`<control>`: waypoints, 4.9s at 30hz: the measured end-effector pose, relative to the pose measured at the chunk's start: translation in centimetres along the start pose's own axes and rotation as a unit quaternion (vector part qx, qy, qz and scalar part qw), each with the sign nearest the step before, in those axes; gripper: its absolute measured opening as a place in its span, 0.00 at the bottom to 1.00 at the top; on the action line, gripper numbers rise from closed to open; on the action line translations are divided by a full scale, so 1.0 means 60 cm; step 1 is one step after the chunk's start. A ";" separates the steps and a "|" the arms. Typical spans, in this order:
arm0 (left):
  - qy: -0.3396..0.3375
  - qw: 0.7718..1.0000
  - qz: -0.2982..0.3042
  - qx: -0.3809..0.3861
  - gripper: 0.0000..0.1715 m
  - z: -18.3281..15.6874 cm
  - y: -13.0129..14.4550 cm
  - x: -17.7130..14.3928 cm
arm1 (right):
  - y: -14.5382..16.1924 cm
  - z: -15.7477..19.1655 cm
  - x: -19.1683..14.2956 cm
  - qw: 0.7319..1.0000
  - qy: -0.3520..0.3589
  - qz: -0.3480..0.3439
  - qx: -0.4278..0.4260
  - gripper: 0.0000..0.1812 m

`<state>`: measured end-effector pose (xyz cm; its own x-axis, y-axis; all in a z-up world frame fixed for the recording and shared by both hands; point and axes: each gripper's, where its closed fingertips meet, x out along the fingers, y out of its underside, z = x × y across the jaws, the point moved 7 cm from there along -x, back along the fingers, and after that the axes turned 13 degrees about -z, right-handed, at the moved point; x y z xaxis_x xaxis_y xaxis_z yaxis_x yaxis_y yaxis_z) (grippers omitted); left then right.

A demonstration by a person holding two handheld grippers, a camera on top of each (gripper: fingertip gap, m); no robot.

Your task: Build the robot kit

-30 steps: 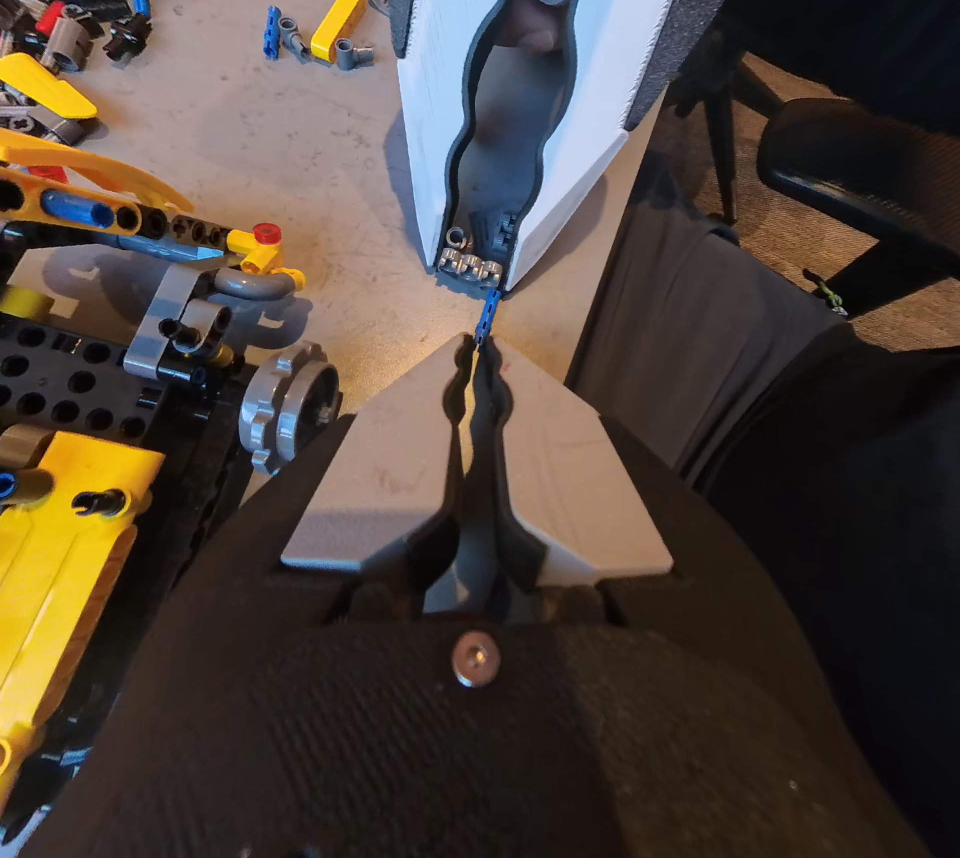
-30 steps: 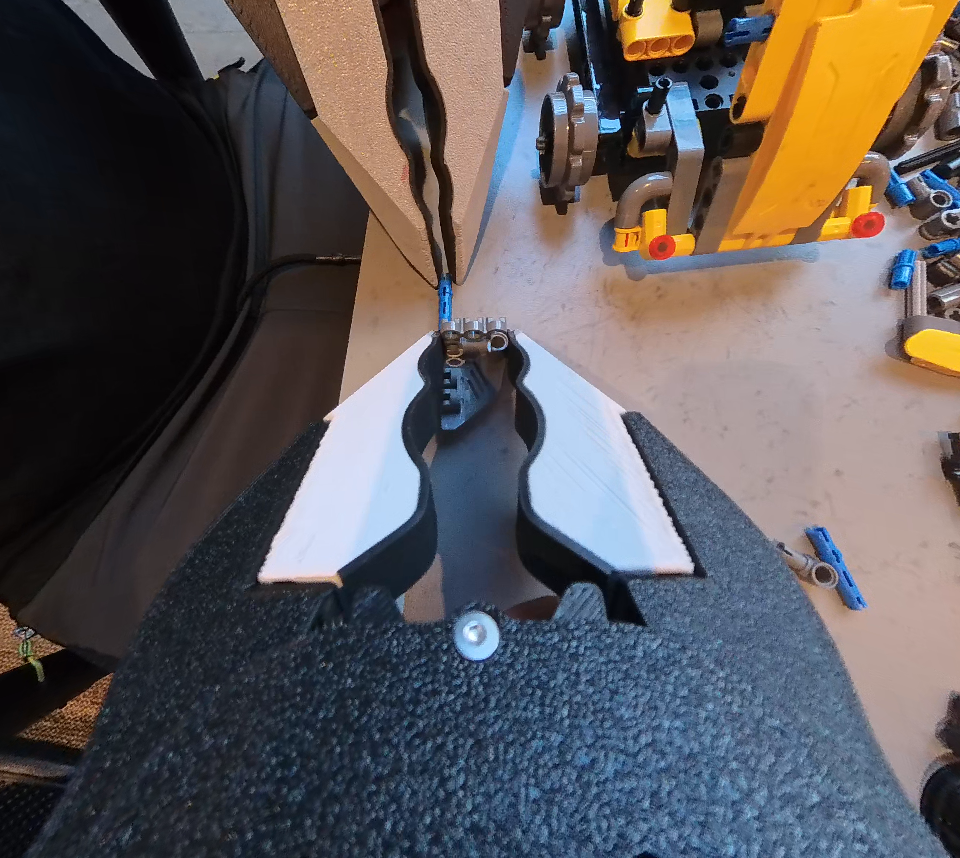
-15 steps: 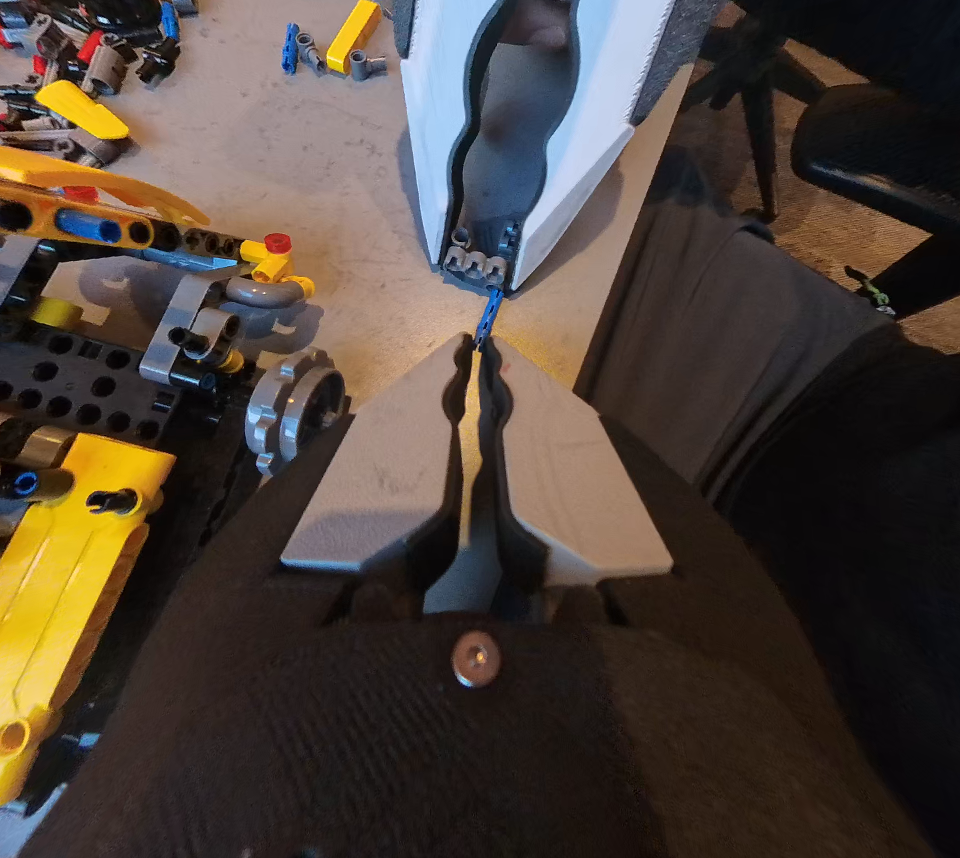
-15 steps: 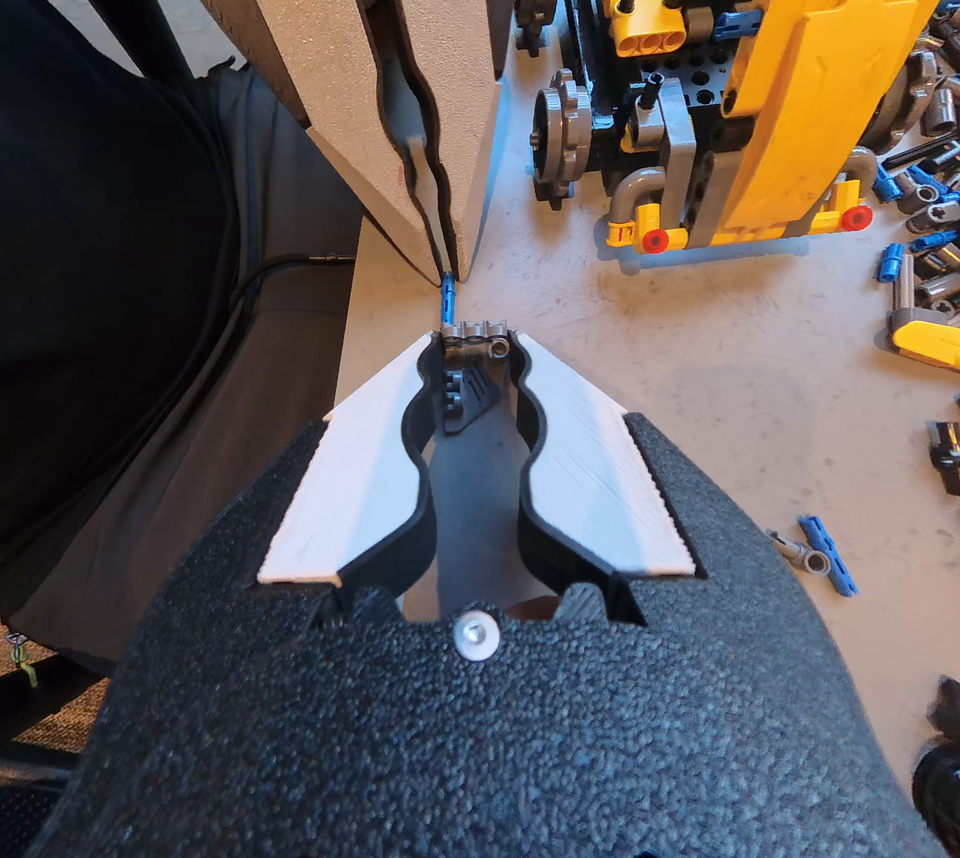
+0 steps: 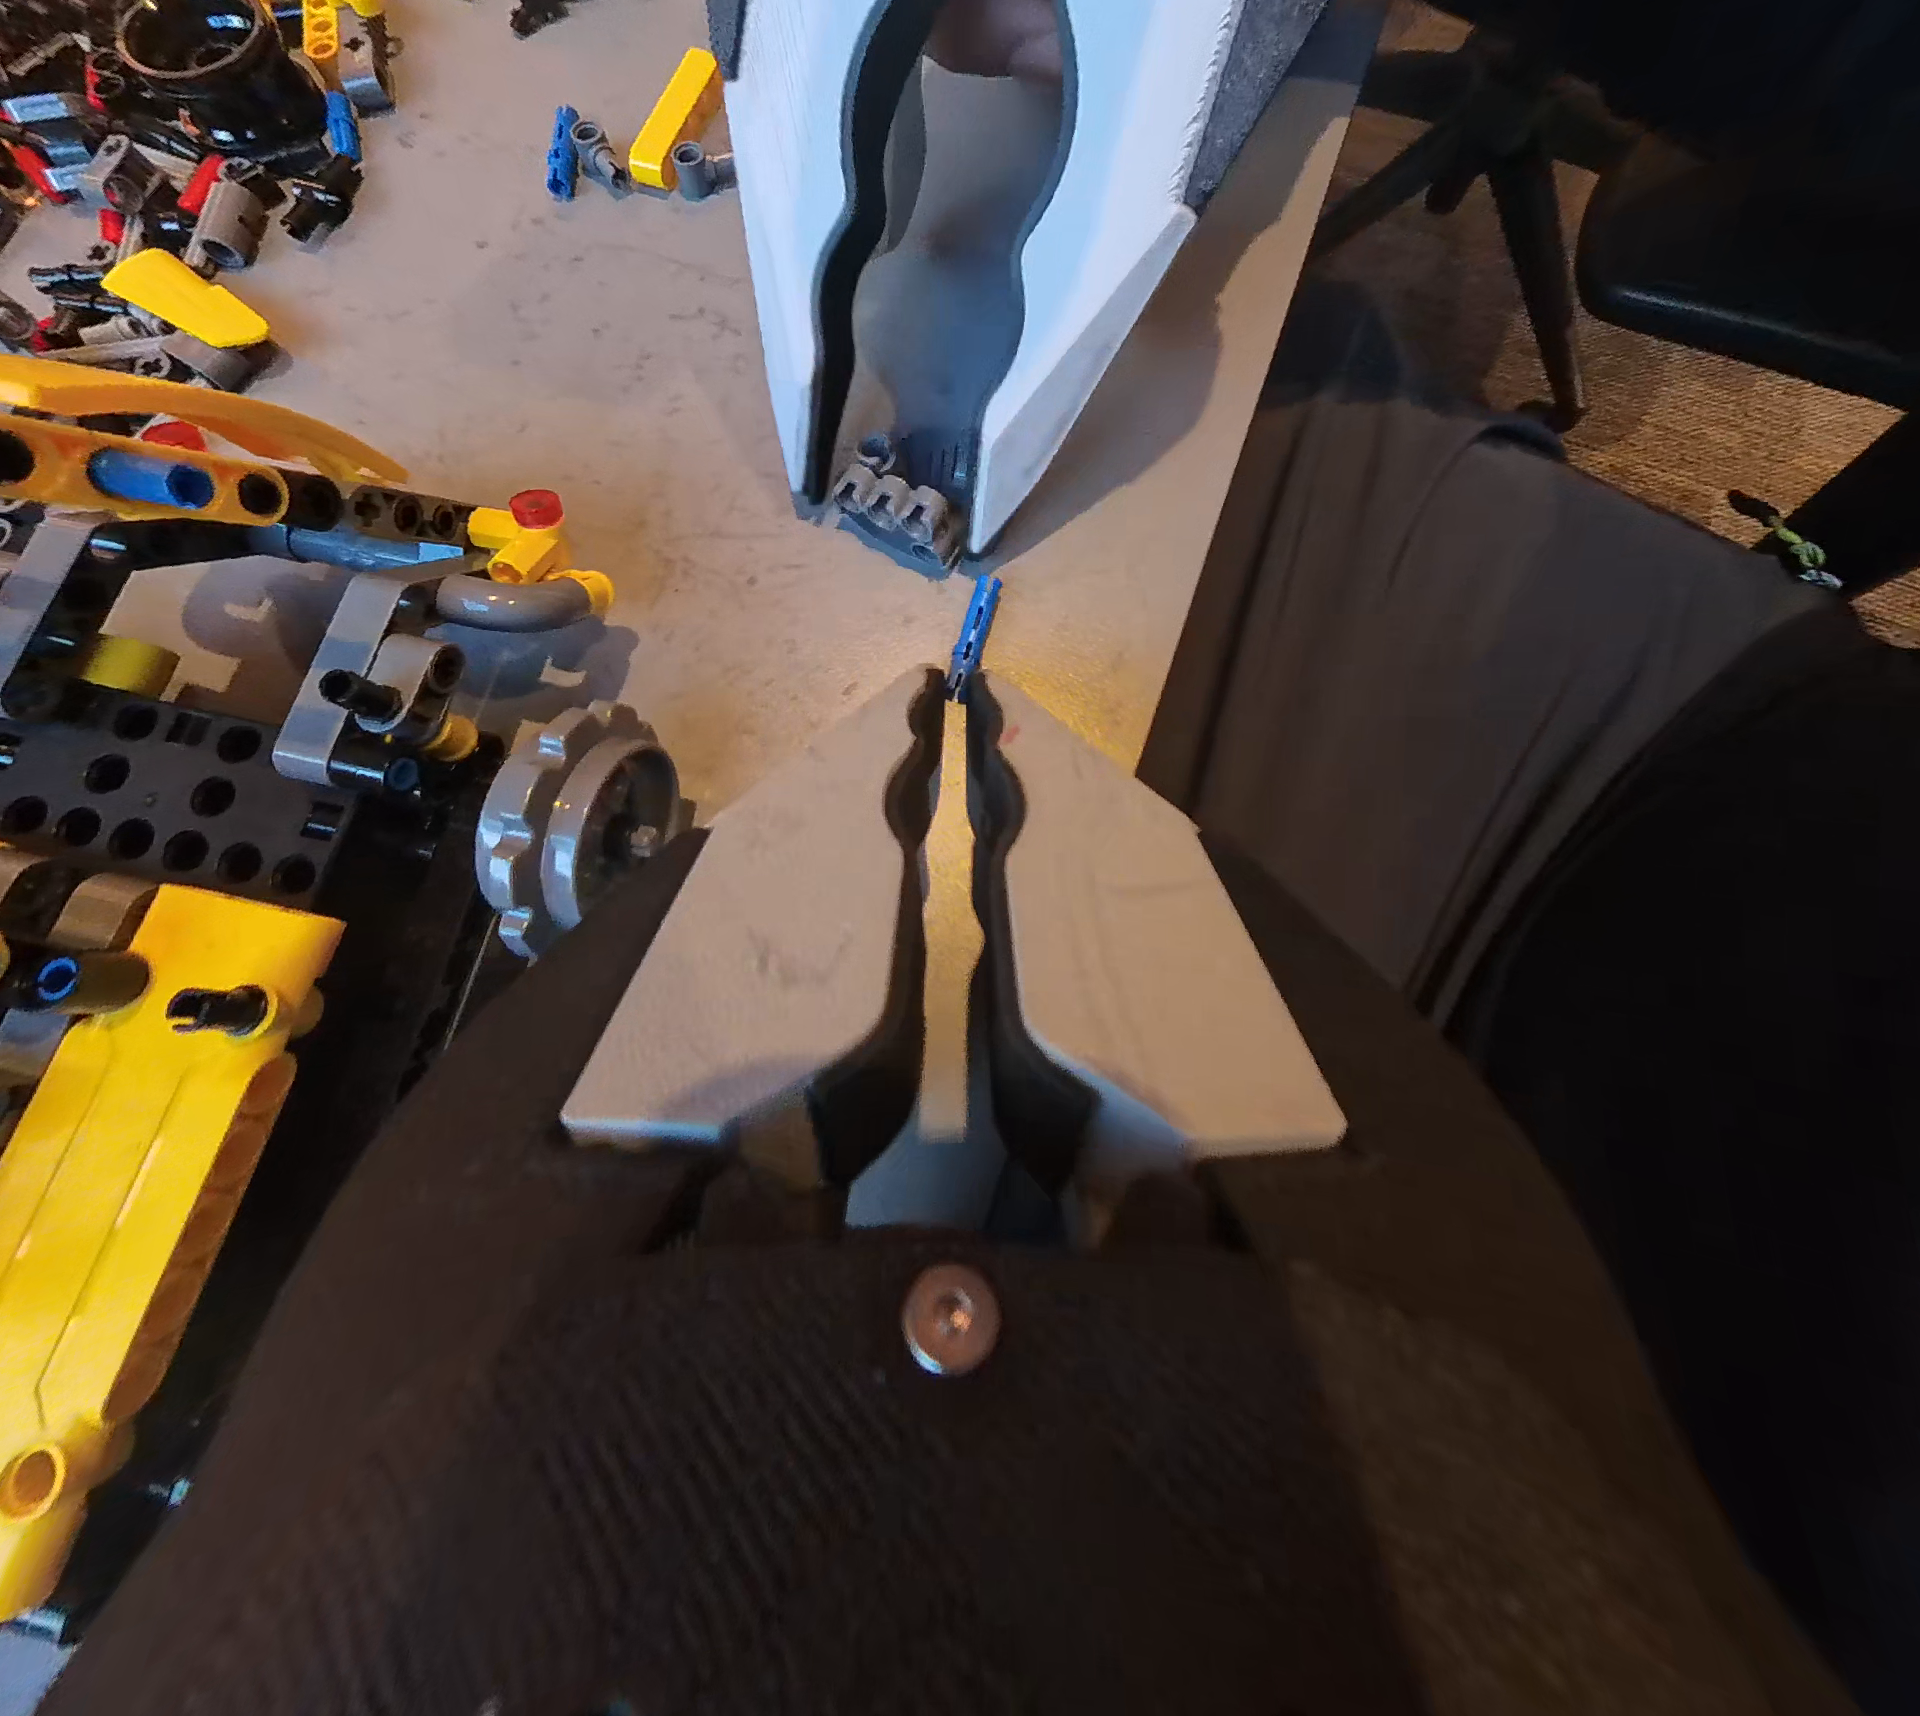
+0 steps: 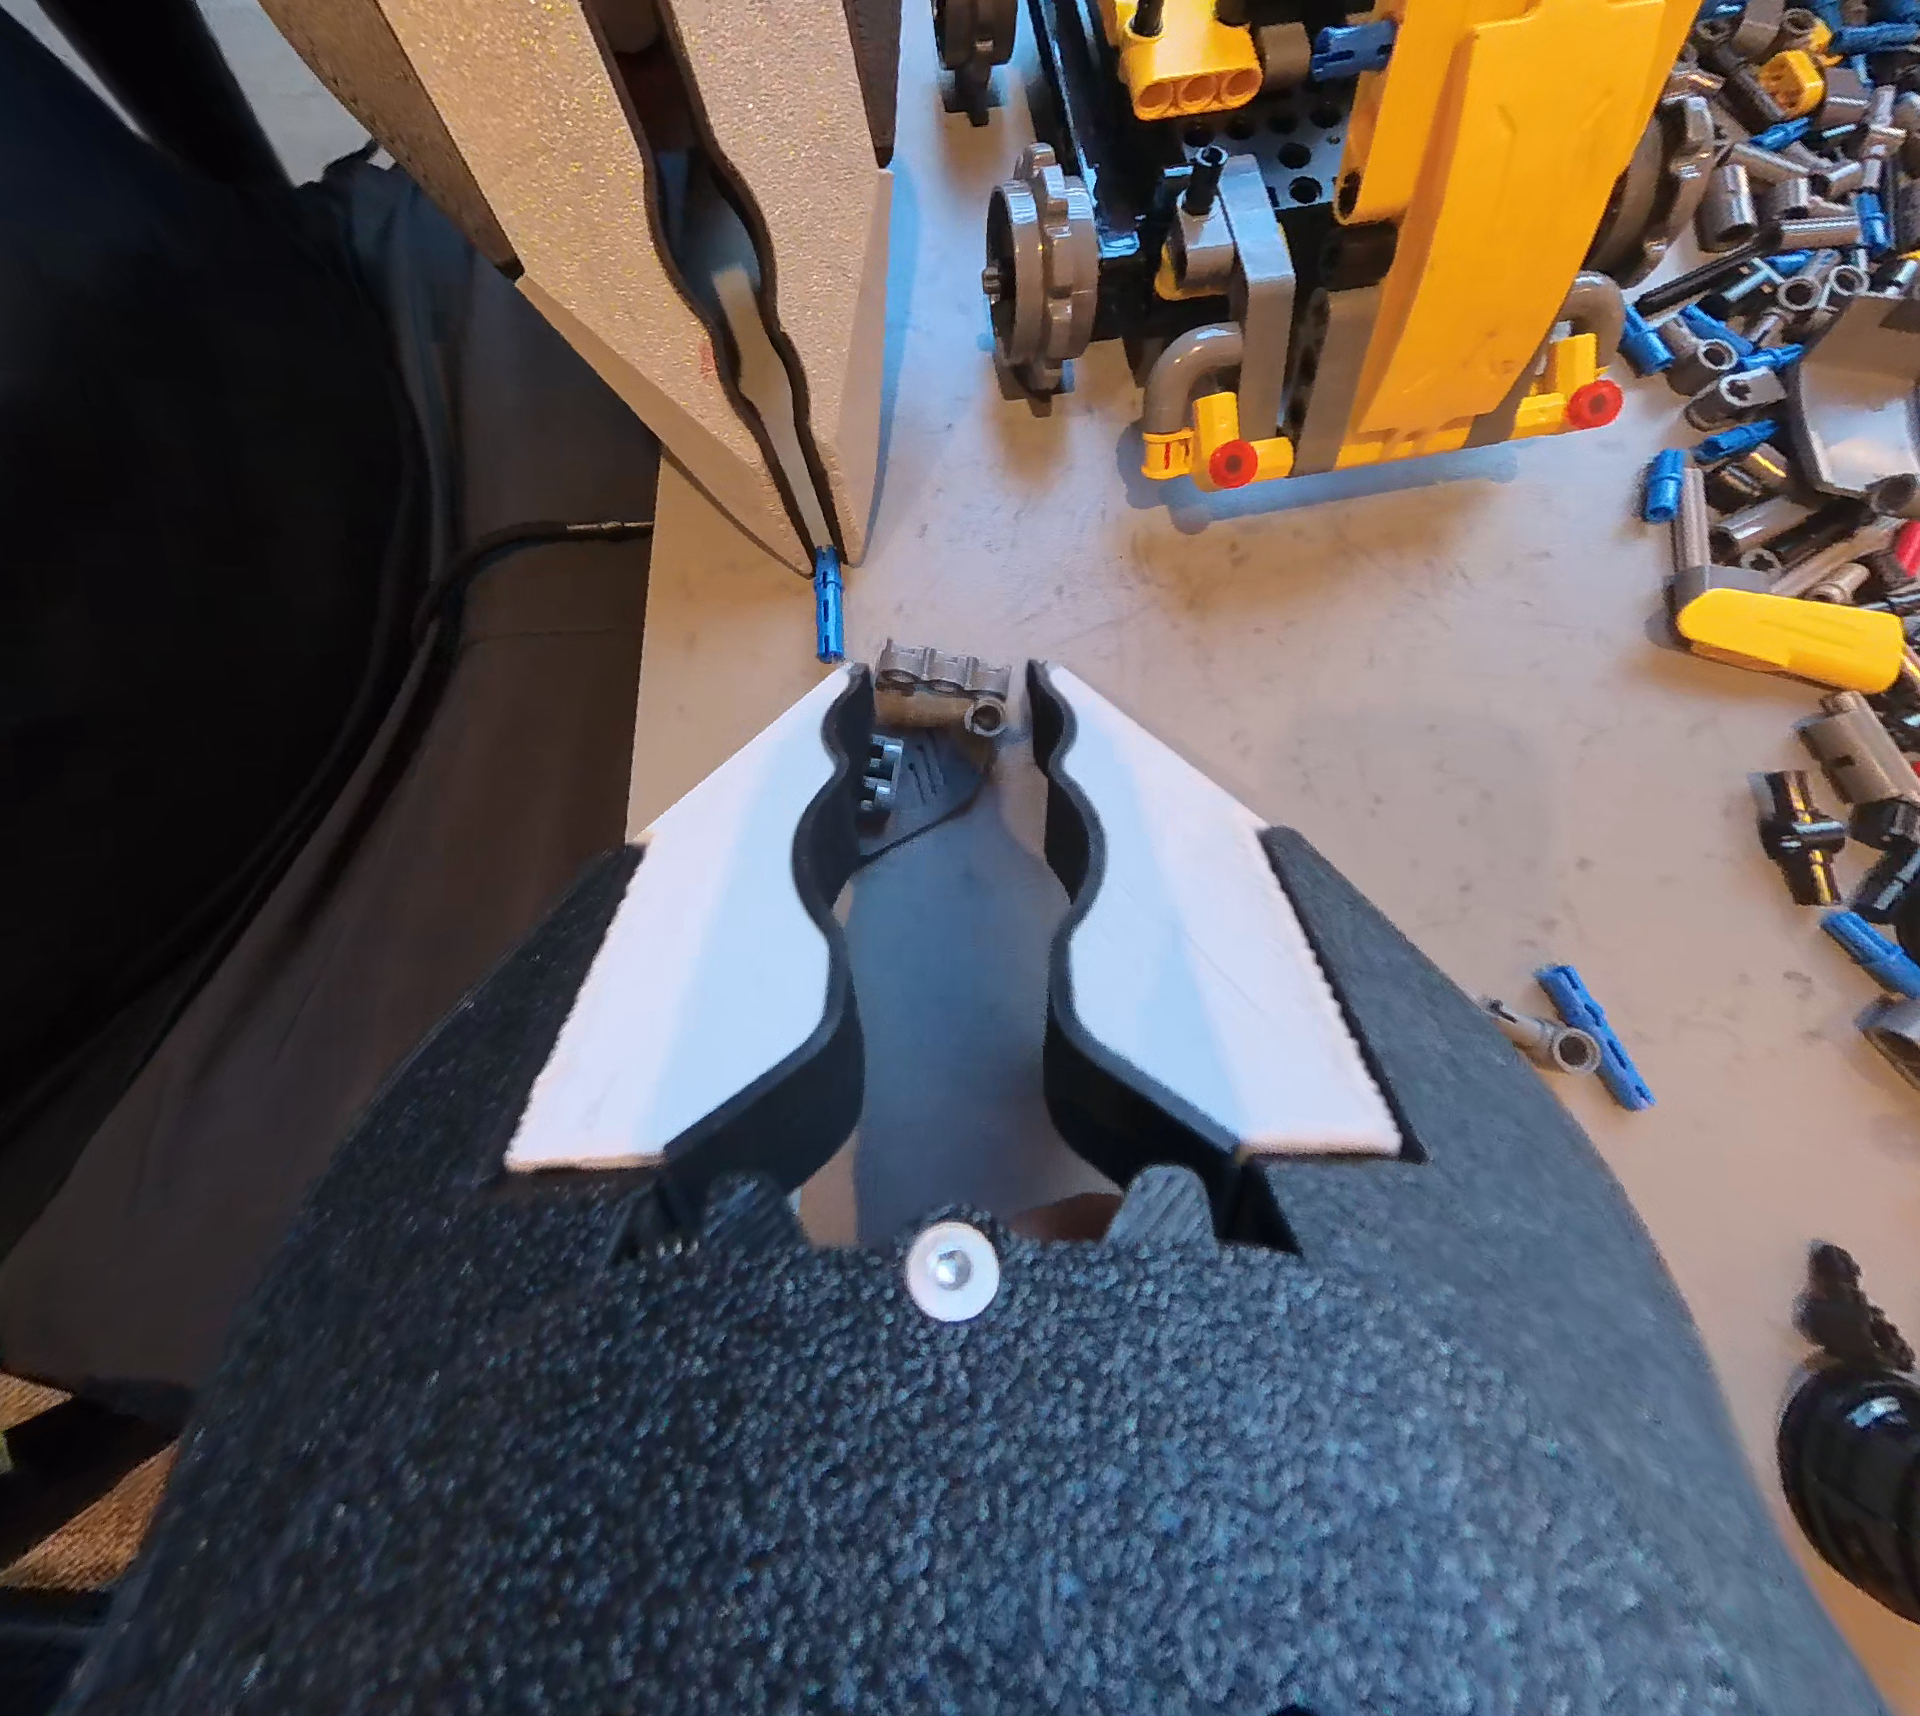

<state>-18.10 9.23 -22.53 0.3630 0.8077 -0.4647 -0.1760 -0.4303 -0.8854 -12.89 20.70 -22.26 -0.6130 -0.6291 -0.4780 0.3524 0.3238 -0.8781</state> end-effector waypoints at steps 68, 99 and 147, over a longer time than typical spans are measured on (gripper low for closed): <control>0.016 0.999 0.007 -0.028 0.01 0.018 -0.003 -0.008 | -0.006 0.028 -0.003 0.999 0.045 0.007 0.014 0.08; -0.017 0.998 0.003 -0.063 0.01 0.011 -0.004 0.002 | -0.001 0.028 -0.002 0.998 0.052 0.015 0.032 0.02; -0.061 0.995 -0.006 -0.083 0.01 0.019 -0.001 -0.002 | -0.020 0.030 0.012 0.989 0.104 0.062 0.083 0.02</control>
<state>-19.17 9.65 -22.45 0.2494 0.8517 -0.4609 -0.0148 -0.4726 -0.8812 -12.49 18.58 -21.49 -0.6841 -0.4269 -0.5914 0.5351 0.2573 -0.8047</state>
